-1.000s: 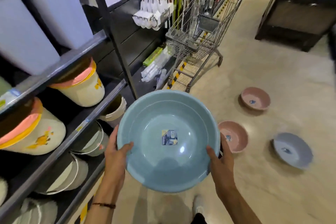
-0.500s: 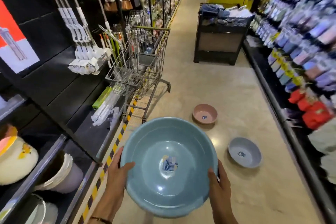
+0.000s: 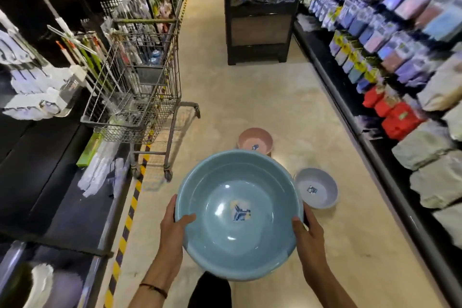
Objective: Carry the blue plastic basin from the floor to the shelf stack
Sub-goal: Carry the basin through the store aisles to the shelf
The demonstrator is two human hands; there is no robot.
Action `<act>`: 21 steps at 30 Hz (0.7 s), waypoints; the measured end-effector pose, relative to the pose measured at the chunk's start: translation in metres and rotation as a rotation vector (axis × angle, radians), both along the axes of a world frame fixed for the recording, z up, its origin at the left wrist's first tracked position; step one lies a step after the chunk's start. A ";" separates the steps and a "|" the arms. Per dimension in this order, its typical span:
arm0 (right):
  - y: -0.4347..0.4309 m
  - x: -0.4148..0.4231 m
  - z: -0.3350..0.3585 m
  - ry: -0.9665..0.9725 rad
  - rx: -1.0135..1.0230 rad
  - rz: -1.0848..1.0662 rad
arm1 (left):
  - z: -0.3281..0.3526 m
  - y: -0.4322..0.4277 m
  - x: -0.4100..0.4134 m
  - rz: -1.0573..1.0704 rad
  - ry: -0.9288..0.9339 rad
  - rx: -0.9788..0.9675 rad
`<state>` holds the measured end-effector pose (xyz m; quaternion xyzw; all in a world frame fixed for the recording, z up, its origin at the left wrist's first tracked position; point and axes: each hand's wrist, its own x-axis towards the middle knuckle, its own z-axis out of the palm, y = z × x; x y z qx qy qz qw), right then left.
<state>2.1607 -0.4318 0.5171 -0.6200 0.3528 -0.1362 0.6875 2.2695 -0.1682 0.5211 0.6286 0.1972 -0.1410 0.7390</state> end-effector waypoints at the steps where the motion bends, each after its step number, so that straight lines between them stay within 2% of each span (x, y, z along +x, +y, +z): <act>1: -0.004 0.012 -0.007 0.012 -0.009 -0.012 | -0.007 -0.005 0.016 -0.019 0.013 0.004; 7: -0.018 0.090 -0.050 0.099 -0.027 -0.108 | -0.055 -0.027 0.123 -0.157 0.070 0.042; 14: -0.028 0.166 -0.107 0.191 -0.021 -0.202 | -0.111 -0.056 0.222 -0.212 0.134 0.125; 21: -0.058 0.214 -0.214 0.257 0.017 -0.229 | -0.211 -0.084 0.288 -0.259 0.190 0.227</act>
